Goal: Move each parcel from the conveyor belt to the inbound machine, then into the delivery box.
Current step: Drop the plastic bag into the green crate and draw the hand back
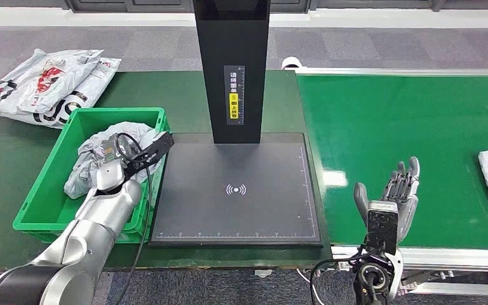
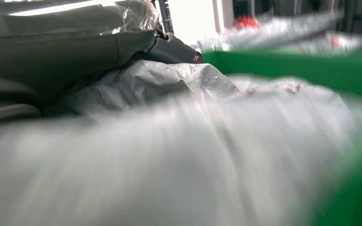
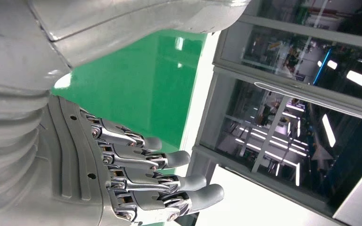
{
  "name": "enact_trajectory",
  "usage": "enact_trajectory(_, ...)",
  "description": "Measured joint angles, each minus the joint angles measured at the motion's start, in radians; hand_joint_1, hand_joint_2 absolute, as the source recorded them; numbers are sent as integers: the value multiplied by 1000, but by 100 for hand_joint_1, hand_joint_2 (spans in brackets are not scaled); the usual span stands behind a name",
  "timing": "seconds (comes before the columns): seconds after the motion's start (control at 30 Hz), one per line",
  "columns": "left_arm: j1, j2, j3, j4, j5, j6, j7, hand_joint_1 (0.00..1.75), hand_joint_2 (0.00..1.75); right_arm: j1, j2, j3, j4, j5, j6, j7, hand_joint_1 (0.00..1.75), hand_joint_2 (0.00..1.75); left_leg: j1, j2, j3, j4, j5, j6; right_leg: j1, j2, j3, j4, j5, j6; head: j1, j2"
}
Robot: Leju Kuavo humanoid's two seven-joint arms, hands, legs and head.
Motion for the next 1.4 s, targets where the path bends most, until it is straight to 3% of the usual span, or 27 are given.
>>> enact_trajectory(0.27,0,0,-2,4,-2,-5,0,175,175,0,0,-1,0,0,1,-1,0,175,0,0,0,0,0,0,0,0,0,0,0,0,0,0)
enact_trajectory(0.3,0,0,-3,7,-3,-9,0,168,175,0,0,-2,0,0,2,-1,0,175,0,0,0,0,0,0,0,0,0,0,0,0,0,0)
enact_trajectory(0.33,0,1,-4,9,-5,-12,0,144,175,0,0,-2,0,0,3,-1,0,175,0,0,0,0,0,0,0,0,0,0,0,0,0,0)
enact_trajectory(0.43,-1,3,-8,26,-9,-23,0,20,175,1,0,-5,0,0,3,-4,0,175,0,-1,0,0,0,0,0,0,0,0,0,0,0,0)
enact_trajectory(0.47,-2,3,-9,35,-10,-27,-1,0,175,1,0,-6,0,0,3,-4,0,175,0,-1,0,0,0,0,0,0,0,0,0,0,0,0)
enact_trajectory(0.5,-3,4,-10,43,-9,-29,-10,0,175,1,0,-7,0,1,4,-5,0,175,0,-2,0,0,0,0,0,0,0,0,0,0,0,0)
enact_trajectory(0.53,-4,4,-9,51,3,-14,-41,0,131,3,0,-10,-3,2,4,-5,0,175,0,-2,0,0,0,0,0,-1,0,0,0,0,0,0)
enact_trajectory(0.63,-13,-5,49,66,97,190,-174,0,0,10,0,-18,-24,13,13,14,0,175,0,-6,0,0,1,0,0,-4,1,0,0,0,0,0)
enact_trajectory(0.73,-22,-12,117,60,202,356,-313,0,0,12,0,-18,-29,19,6,24,0,175,0,-8,-1,0,2,0,0,-5,1,0,0,0,0,0)
enact_trajectory(0.83,-44,-23,200,41,349,456,-519,0,0,12,0,-18,-30,21,-7,26,0,175,0,-8,-2,0,2,0,0,-5,1,0,0,0,0,0)
enact_trajectory(0.9,-65,-34,251,29,408,487,-608,0,0,12,1,-18,-30,21,-13,26,0,175,0,-7,-2,0,2,0,0,-5,1,0,0,0,0,0)
enact_trajectory(1.03,-85,-51,315,13,454,512,-680,0,0,12,1,-18,-30,20,-21,26,0,175,0,-5,-1,0,2,0,0,-3,-1,0,0,0,0,0)
enact_trajectory(1.17,-97,-80,353,-17,536,540,-848,0,0,13,1,-18,-33,11,-45,27,0,175,0,-6,-2,0,2,0,0,-4,-1,0,0,0,0,0)
enact_trajectory(1.23,-99,-103,356,-54,510,543,-883,0,0,15,1,-18,-38,7,-56,27,0,175,0,-7,-2,0,2,0,0,-4,-1,0,0,0,0,0)
enact_trajectory(1.4,-92,-176,357,-164,318,542,-850,0,0,30,1,-18,-56,-1,-77,29,0,175,-1,-6,-3,0,1,0,-1,-4,-1,0,0,0,0,0)
